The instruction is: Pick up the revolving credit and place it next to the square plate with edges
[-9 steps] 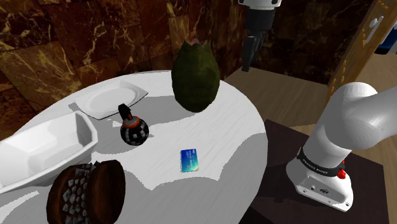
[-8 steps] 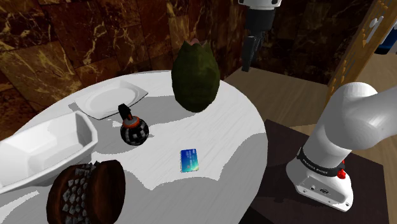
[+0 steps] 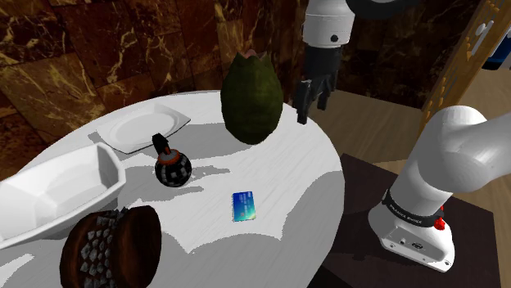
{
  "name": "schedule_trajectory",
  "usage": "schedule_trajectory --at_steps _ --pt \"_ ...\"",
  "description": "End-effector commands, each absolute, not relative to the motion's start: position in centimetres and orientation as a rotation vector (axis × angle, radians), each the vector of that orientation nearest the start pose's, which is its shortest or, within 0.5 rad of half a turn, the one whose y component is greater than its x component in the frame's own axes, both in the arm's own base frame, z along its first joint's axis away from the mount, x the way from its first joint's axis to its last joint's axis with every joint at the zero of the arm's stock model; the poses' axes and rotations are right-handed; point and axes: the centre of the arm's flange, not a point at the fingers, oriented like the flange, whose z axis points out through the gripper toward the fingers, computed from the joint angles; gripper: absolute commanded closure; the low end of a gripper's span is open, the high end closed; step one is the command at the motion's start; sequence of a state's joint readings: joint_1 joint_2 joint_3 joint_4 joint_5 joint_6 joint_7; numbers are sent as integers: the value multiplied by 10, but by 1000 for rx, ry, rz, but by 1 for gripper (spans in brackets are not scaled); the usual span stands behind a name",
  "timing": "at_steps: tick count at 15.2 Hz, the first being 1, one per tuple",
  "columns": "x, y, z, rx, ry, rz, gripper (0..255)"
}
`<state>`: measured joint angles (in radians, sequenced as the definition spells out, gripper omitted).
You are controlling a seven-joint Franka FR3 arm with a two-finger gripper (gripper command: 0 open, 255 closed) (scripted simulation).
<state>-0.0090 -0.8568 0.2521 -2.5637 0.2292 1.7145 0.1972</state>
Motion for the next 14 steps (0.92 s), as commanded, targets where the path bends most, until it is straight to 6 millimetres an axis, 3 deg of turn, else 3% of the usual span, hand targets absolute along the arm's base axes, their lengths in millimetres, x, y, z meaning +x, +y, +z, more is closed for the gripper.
schedule_trajectory --at_steps 1,7,14 --pt "283 124 502 -3092 226 36 0" --pt "285 189 462 -3040 529 86 0" --pt "302 263 415 -2942 874 143 0"
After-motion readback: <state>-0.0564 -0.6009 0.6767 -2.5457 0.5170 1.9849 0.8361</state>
